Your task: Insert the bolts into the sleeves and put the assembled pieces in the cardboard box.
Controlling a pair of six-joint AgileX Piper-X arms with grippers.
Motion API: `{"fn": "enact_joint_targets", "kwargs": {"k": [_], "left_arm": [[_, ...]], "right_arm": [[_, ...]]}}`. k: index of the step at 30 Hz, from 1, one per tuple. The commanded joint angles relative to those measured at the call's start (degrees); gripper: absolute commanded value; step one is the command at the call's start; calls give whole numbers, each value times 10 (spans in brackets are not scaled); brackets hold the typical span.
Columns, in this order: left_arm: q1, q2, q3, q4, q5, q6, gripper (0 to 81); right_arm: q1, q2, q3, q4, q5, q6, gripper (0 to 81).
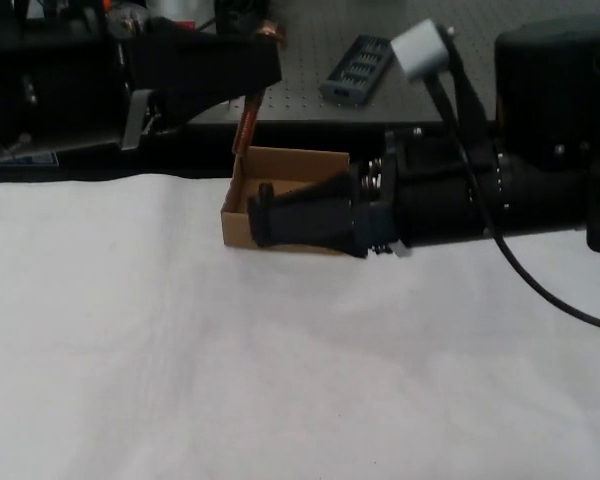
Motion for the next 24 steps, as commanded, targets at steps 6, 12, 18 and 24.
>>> {"fn": "enact_joint_targets", "kwargs": {"k": [6, 12, 18, 24], "left_arm": [[1, -9, 0, -18, 16, -11, 6], [1, -9, 0, -18, 16, -9, 6], [1, -9, 0, -18, 16, -9, 6], [1, -9, 0, -18, 4, -6, 6]], "right_arm": [[1, -1, -1, -55, -12, 43, 28], [1, -1, -1, -95, -53, 81, 28], [1, -1, -1, -98, -91, 93, 28], [1, -1, -1, -98, -126, 97, 28]]}}
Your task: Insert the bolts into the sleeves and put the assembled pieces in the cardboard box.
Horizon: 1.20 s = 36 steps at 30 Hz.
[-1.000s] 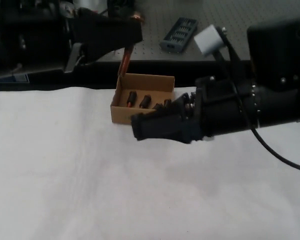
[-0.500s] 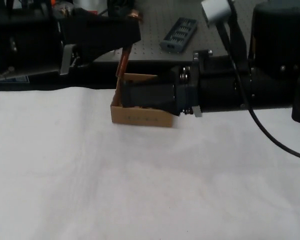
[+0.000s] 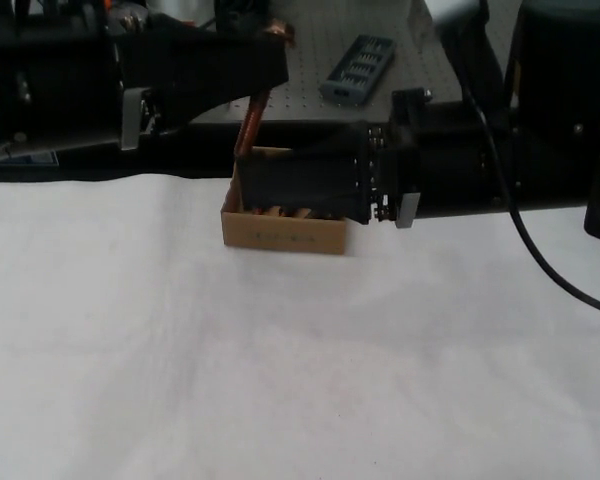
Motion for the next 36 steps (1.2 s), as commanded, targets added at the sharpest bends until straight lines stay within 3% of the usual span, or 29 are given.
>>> {"fn": "enact_joint_targets", "kwargs": {"k": [1, 15, 23, 36], "left_arm": [[1, -6, 0, -12, -25, 4, 6], [1, -6, 0, -12, -25, 4, 6], [1, -6, 0, -12, -25, -18, 6], [1, -6, 0, -12, -23, -31, 6]], "right_arm": [[3, -2, -1, -18, -56, -3, 28], [3, -2, -1, -10, -65, -8, 28], [3, -2, -1, -10, -28, -24, 28], [2, -2, -1, -15, -25, -24, 28]]}}
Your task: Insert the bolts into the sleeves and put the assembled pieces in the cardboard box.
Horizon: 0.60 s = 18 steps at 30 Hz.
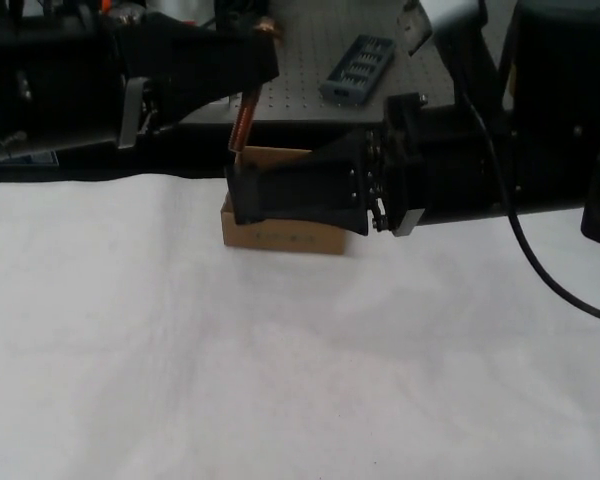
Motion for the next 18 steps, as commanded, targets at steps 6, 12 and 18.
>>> {"fn": "enact_joint_targets", "kwargs": {"k": [6, 12, 18], "left_arm": [[0, -3, -3, -12, 5, -25, 6], [0, -3, -3, -12, 5, -28, 6], [0, -3, -3, -12, 5, -50, 6]], "right_arm": [[-2, -2, -1, -37, 1, -5, 28], [-2, -2, -1, -52, 1, -1, 28], [-2, -2, -1, -52, 14, -2, 28]]}}
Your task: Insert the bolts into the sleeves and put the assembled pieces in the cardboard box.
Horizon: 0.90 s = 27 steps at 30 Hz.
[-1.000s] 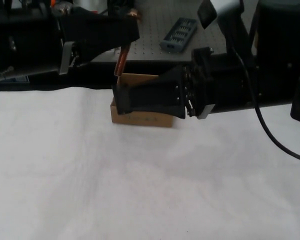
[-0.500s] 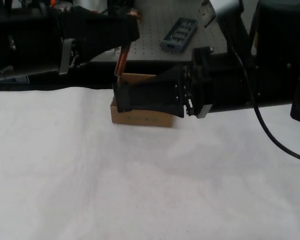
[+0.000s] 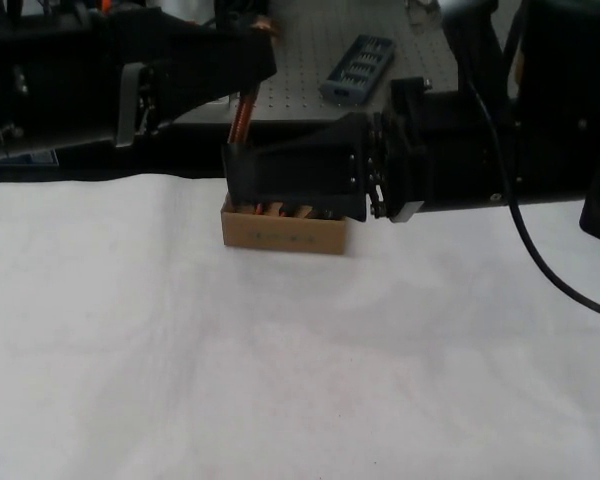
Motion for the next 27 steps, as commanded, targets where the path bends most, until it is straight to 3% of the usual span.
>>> {"fn": "enact_joint_targets", "kwargs": {"k": [1, 27], "left_arm": [[0, -3, -3, -12, 5, -18, 6], [0, -3, -3, -12, 18, -28, 6]], "right_arm": [[-4, -2, -1, -12, 7, -2, 28], [-4, -2, -1, 4, 8, -13, 28]]}}
